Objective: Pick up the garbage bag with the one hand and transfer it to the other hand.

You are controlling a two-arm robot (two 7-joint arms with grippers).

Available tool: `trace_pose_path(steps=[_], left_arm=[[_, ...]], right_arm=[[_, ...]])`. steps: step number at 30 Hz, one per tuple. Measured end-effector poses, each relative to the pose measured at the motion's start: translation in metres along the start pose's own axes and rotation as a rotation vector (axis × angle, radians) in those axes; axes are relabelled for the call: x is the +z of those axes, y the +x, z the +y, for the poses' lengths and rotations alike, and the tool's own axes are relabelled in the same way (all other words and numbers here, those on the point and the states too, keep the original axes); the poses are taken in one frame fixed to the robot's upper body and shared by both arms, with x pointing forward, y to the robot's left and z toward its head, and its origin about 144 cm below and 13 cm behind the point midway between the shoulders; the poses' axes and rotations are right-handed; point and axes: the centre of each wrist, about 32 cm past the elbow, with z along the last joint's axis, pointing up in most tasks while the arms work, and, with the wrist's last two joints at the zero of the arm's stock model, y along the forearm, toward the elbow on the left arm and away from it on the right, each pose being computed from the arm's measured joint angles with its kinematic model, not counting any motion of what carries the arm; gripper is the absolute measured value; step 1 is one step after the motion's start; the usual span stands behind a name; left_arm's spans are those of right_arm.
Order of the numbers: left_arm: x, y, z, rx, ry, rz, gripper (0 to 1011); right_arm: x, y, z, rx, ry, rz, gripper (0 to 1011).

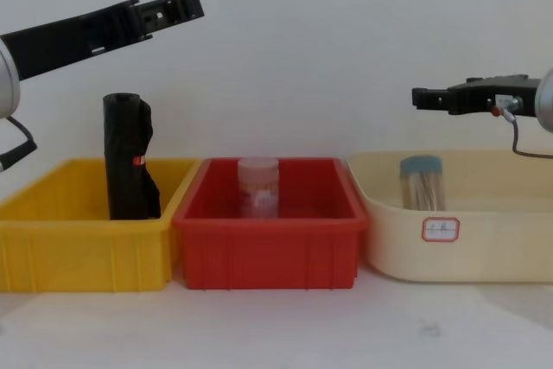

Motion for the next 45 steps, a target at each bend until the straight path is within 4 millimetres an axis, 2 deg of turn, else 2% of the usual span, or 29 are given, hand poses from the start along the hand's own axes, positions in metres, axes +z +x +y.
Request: trace_pose_path(steps=[6, 17, 35, 45], left_arm=[[0.0, 0.0, 0.0, 0.0, 0.0, 0.0, 1001], [0.0, 0.0, 0.0, 0.0, 0.0, 0.0, 1002], [0.0, 0.0, 0.0, 0.0, 0.0, 0.0, 1001], [0.0, 0.0, 0.0, 0.0, 0.0, 0.0, 1002]], right_arm=[[-0.006, 0.0, 0.001, -0.017, 0.033, 0.008, 1001], [-0.018, -0.005, -0.009, 0.041, 0.097, 0.067, 1001], [-0.04, -0.028, -0.051, 0.269, 0.145, 0.134, 1001], [-0.044, -0.037, -0.063, 0.328, 0.153, 0.145, 1002]])
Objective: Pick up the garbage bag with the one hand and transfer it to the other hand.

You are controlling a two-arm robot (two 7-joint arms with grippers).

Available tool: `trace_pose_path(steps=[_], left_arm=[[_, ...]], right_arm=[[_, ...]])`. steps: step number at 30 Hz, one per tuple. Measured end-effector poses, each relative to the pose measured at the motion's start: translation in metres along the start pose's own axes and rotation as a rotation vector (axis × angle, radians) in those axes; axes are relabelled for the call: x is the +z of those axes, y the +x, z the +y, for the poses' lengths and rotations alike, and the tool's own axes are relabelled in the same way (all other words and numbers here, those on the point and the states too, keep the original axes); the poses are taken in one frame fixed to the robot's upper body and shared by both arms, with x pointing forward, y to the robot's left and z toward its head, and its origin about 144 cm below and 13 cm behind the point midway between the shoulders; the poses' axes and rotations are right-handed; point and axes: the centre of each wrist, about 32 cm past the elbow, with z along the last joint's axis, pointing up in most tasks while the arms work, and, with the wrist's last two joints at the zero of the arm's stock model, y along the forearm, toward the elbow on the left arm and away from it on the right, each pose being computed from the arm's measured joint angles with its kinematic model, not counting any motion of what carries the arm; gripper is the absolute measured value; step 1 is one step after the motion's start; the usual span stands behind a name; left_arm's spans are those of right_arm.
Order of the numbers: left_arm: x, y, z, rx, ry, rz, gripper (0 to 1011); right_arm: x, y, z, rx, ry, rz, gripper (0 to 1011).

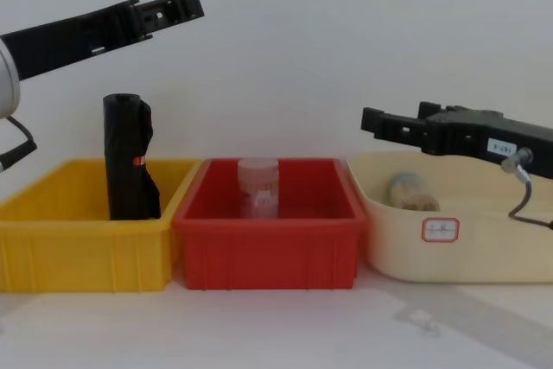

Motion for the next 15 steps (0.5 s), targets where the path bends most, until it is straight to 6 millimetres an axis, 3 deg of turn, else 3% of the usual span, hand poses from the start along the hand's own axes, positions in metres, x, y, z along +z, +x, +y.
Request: trace_pose_path(steps=[15], left_arm=[[0.0, 0.0, 0.0, 0.0, 0.0, 0.0, 1001]], right_arm=[[-0.0023, -0.0081, -0.0064, 0.04, 0.005, 0.011, 1001]])
